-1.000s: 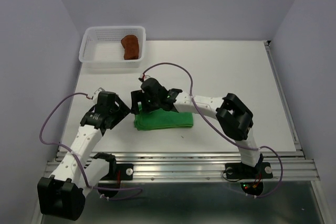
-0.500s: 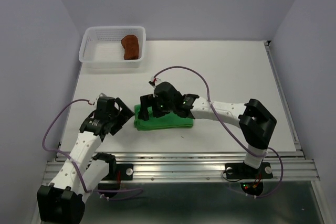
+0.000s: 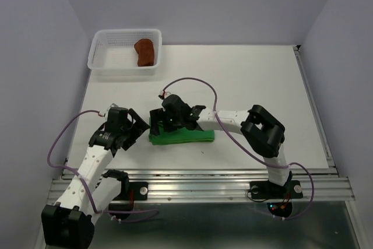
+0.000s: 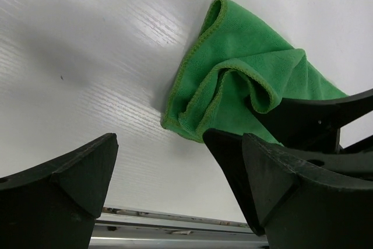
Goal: Roll the towels
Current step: Fold the towel
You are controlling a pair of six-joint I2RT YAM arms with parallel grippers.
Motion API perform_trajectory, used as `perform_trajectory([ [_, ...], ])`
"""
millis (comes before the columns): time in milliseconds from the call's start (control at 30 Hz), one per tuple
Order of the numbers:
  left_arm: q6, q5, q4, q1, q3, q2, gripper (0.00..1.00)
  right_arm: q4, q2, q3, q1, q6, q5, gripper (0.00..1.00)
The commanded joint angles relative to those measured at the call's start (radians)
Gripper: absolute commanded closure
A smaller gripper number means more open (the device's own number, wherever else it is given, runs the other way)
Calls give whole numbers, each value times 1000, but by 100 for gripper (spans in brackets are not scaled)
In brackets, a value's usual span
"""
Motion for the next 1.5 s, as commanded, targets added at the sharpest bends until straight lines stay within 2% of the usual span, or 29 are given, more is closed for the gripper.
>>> perform_trajectory([
  [0,17,-2,5,-5,11,-3,1,46,41,113,6,-37,41,0],
  [300,18,4,9,-5,6,5,1,-30,204,351,6,-103,63,0],
  [467,17,12,2,-5,12,5,1,-71,206,424,6,-129,58,0],
  [600,26,32,11,-5,28,-6,1,-69,91,360,-22,-117,43,0],
  [800,-3,52,89,-72,80,20,1,-59,-196,63,-68,-117,90,0],
  [933,-16,18,178,-157,172,153,1,-51,-340,-181,-120,-94,138,0],
  [1000,-14,3,210,-184,209,258,1,-43,-385,-241,-154,-73,129,0],
  [1167,-5,-13,314,-231,287,461,1,41,-390,-344,-272,-88,29,0],
  [1300,6,7,391,-231,279,568,1,65,-327,-326,-291,-178,-15,0],
  [1367,6,-16,411,-231,285,623,1,64,-258,-304,-316,-178,-26,0],
  [1467,15,-71,393,-231,325,689,1,64,-239,-322,-317,-169,-8,0],
])
